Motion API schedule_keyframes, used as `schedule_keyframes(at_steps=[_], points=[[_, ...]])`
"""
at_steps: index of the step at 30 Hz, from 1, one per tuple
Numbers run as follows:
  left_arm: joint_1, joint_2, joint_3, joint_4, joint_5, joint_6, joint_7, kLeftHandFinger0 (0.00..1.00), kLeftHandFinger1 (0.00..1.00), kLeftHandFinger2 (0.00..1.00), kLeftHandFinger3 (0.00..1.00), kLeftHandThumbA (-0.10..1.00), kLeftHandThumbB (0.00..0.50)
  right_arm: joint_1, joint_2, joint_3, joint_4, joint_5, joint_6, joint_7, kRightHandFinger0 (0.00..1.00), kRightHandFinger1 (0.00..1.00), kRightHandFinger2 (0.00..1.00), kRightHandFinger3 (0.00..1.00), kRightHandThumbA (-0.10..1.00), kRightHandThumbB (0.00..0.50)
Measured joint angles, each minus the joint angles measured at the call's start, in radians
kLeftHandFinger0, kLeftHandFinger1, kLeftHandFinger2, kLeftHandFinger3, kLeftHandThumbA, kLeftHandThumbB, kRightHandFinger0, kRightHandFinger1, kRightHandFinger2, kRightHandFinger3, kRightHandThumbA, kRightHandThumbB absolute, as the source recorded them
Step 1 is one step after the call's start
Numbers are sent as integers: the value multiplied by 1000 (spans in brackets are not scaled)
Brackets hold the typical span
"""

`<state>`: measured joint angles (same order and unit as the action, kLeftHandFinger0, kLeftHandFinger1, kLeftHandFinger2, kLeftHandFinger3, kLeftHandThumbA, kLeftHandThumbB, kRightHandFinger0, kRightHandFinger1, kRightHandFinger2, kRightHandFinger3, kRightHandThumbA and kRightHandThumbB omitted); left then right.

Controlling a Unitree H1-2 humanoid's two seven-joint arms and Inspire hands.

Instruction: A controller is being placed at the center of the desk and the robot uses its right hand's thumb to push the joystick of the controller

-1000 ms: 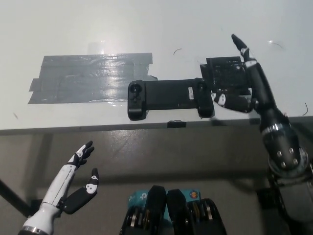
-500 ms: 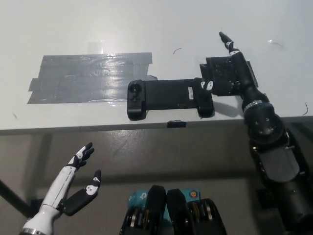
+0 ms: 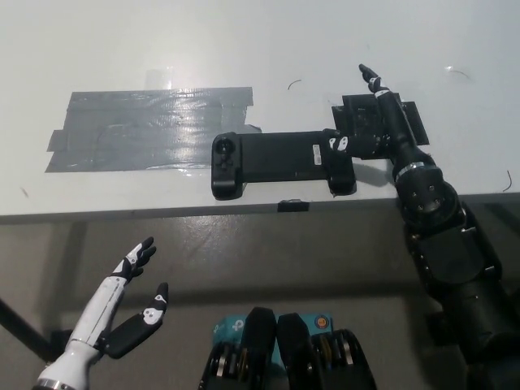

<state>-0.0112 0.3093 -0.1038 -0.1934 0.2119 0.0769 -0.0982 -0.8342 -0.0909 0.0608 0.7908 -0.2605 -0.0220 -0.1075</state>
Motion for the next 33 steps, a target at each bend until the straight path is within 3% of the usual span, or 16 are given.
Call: schedule_keyframes(at_steps=[3,7,13,22,27,28,33], points=[[0,0,0,0,1,0,0,1000,1000,1000,1000,452,12,-5,1,0,35,6,-4,-5,1000,1000,1000,1000,1000,276],[0,0,0,-1,2,2,0,1000,1000,1000,1000,445,16,-21,1,-1,82,10,-16,-17,1000,1000,1000,1000,1000,300],[-1,0,0,-1,2,3,0,1000,1000,1000,1000,438,13,-51,0,-4,142,13,-32,-31,1000,1000,1000,1000,1000,251],[-7,0,0,-2,2,4,0,1000,1000,1000,1000,437,19,-89,-12,-9,222,16,-56,-58,1000,1000,1000,1000,1000,238],[-8,-1,0,-2,2,4,0,1000,1000,1000,1000,433,15,-98,-22,-13,233,21,-59,-63,1000,1000,1000,1000,1000,255],[-8,-1,0,-2,2,4,0,1000,1000,1000,1000,432,15,-100,-24,-14,238,21,-61,-63,1000,1000,1000,1000,1000,233],[-10,-1,0,-2,2,4,0,1000,1000,1000,1000,432,18,-104,-33,-15,258,23,-64,-68,1000,1000,1000,1000,1000,225]])
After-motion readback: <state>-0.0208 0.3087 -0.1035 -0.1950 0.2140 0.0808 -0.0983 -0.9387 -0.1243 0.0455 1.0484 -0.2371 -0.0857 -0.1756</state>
